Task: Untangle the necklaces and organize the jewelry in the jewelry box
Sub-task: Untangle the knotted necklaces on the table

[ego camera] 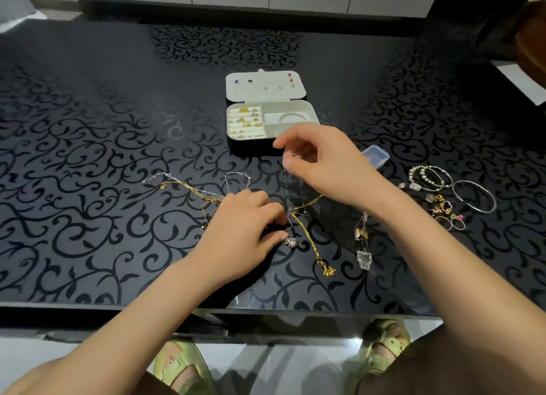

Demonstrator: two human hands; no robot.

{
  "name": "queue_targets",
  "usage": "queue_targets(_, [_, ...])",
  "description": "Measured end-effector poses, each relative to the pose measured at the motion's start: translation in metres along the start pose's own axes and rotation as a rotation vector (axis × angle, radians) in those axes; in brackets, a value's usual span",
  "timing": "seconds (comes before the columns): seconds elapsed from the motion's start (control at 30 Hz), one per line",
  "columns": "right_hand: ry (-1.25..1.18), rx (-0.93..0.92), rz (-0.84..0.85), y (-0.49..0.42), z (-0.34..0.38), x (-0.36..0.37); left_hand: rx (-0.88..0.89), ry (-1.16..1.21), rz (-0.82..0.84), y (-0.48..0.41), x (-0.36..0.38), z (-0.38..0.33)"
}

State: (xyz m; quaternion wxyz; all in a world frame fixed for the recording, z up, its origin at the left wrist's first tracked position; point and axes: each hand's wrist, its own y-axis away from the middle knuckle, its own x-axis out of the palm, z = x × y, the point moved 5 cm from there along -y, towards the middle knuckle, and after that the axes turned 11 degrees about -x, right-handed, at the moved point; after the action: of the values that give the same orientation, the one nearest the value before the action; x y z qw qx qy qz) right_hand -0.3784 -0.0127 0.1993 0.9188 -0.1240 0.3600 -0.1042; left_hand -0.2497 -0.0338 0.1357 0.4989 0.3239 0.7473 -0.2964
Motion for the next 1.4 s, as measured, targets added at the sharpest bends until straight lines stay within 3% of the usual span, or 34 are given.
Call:
queue_targets(0.17, [-0.167,0.054,-0.043,-0.003,-0.01,0.007,0.023,-0.007,-0.006,0.002,0.0,0.0])
queue_targets(0.27, [-0.167,0.106,0.036,-0.001,-0.017,0.012,0.024,0.016,0.006,0.001,0.0,0.003])
queue_targets(0.43, [0.261,0.115,0.063,0.007,-0.03,-0.001,-0.031,0.092,0.007,-0.003,-0.005,0.007])
queue_targets(0.53, [0.594,0.128,0.207,0.017,-0.041,-0.004,-0.084,0.143,-0.055,-0.01,-0.012,0.007])
queue_targets(0.6, [0.679,0.143,0.305,0.024,-0.047,-0.002,-0.119,0.154,-0.109,-0.017,-0.015,0.006])
queue_targets(0.83, [0.65,0.128,0.321,0.038,-0.051,-0.007,-0.157,0.036,-0.03,-0.042,0.0,-0.005])
queue_targets(1.13, [0.689,-0.029,0.347,0.057,-0.043,-0.012,-0.23,0.078,0.072,-0.055,0.008,-0.007])
queue_targets(1.4, [0.536,-0.005,0.317,0.076,-0.032,-0.026,-0.417,0.426,0.0,-0.059,0.013,0.002])
